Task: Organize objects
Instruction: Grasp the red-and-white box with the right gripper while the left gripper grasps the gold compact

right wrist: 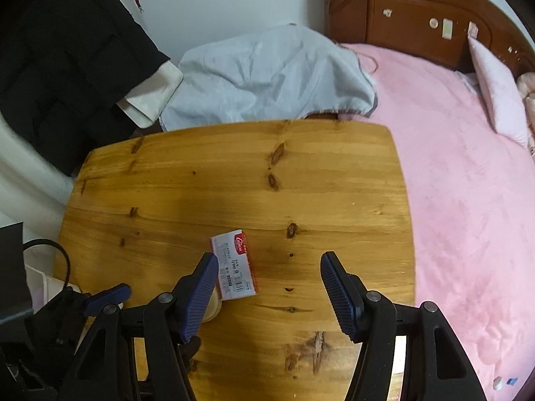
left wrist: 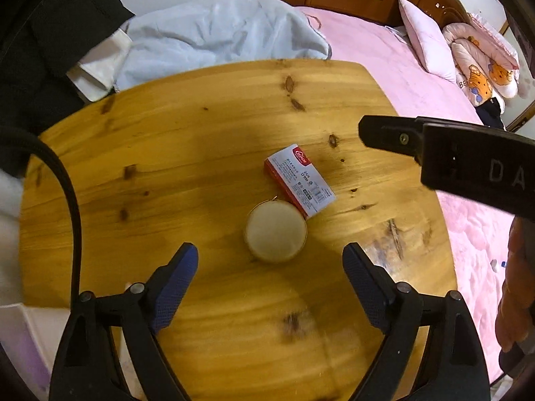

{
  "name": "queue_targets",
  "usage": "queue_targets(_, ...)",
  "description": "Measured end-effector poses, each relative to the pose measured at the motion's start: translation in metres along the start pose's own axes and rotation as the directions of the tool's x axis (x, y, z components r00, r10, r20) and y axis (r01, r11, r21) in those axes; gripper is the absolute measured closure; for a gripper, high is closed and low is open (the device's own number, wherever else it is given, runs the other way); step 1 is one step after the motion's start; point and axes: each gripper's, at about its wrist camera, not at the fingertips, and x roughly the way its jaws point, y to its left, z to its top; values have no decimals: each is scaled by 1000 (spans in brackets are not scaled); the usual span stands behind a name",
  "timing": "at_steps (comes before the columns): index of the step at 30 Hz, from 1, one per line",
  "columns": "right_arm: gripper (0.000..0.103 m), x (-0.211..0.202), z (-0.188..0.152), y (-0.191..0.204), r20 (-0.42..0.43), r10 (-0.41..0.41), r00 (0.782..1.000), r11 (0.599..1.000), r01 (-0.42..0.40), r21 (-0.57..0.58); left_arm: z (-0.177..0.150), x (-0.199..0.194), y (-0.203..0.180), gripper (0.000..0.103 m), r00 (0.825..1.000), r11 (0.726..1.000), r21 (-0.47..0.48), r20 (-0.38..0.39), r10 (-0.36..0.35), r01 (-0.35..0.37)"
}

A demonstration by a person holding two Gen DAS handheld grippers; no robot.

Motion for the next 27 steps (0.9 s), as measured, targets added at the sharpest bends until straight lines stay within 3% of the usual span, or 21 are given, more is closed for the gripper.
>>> queue_targets(8, 38, 28, -1, -9, -45, 27, 999, 999, -25, 25, 1, 37, -2, 13, 999, 1000, -18, -45, 21, -22)
queue_targets(20, 38, 55, -2, -2, -88, 50, 995, 999, -50, 2, -4, 50, 4, 16, 998, 997, -63, -58, 31, -35)
queue_targets(24, 38, 65, -1, 5, -102, 54, 993, 998, -56, -12, -4, 47, 2, 36, 999, 999, -27, -36, 34, -35)
queue_targets(27, 38, 73, -1, 11, -114, 57, 992, 998, -60, -23, -4, 45, 8, 44, 999, 1000, -16, -32, 23, -23)
